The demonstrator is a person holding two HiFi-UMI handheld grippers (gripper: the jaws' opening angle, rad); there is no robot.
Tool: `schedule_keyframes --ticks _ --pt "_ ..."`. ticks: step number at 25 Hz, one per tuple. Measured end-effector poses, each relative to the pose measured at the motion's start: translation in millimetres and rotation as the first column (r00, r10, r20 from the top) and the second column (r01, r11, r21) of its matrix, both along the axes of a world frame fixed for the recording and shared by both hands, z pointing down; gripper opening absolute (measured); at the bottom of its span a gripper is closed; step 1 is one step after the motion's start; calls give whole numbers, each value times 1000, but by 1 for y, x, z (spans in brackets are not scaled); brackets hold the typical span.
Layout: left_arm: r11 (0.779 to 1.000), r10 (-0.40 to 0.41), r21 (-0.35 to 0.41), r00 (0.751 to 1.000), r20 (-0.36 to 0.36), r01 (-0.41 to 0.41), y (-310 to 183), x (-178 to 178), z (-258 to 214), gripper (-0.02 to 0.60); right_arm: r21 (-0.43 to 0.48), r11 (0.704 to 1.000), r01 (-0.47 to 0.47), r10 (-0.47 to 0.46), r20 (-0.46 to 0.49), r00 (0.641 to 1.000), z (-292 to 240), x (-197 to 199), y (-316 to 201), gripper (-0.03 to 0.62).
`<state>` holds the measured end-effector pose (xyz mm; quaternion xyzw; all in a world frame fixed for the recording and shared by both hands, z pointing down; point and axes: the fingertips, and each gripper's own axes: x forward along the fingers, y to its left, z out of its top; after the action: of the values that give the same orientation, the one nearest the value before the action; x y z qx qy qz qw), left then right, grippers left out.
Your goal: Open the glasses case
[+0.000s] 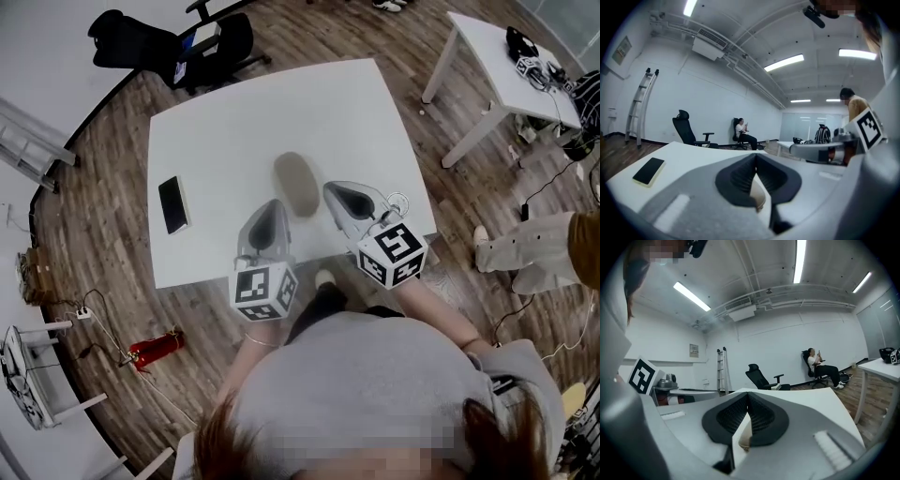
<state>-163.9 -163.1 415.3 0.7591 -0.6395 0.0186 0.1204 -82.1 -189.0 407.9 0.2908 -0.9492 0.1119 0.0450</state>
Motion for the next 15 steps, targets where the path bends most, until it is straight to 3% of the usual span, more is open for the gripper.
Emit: schedule_keyframes --ticks 3,7,12,15 --pt "999 3 36 1000 -2 -3 23 24 -13 0 22 999 44 -44 18 999 -7 11 32 5" --pt "997 23 70 1000 -13 -22 66 83 -14 0 87 995 48 -46 -24 999 -3 65 86 5" --pt "999 -16 50 1000 -13 17 148 132 -7 0 103 992 77 -71 -53 996 3 119 166 5" --pt "998 -48 39 999 0 48 184 145 -13 2 89 992 87 -83 -49 995 -3 134 195 5"
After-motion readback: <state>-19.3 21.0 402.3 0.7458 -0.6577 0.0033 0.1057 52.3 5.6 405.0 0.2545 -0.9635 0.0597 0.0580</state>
